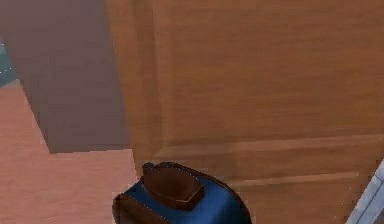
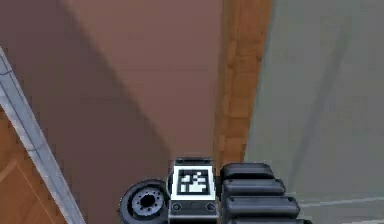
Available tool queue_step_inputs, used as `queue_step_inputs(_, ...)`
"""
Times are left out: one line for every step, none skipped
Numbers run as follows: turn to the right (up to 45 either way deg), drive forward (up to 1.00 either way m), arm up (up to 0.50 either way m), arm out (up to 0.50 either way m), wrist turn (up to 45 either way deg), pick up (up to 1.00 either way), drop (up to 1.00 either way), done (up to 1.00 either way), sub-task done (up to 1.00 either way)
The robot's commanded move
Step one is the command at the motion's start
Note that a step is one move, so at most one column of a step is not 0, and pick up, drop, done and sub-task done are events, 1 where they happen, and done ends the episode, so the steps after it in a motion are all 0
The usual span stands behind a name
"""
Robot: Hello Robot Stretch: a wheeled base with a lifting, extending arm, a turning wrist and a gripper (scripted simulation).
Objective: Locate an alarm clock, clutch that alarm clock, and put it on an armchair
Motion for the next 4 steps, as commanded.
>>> queue_step_inputs(-45.0, 0.0, 0.0, 0.0, 0.0, 0.0, 0.0, 0.0, 0.0)
queue_step_inputs(-21.0, 0.0, 0.0, 0.0, 0.0, 0.0, 0.0, 0.0, 0.0)
queue_step_inputs(0.0, 0.65, 0.0, 0.0, 0.0, 0.0, 0.0, 0.0, 0.0)
queue_step_inputs(45.0, 0.0, 0.0, 0.0, 0.0, 0.0, 0.0, 0.0, 0.0)
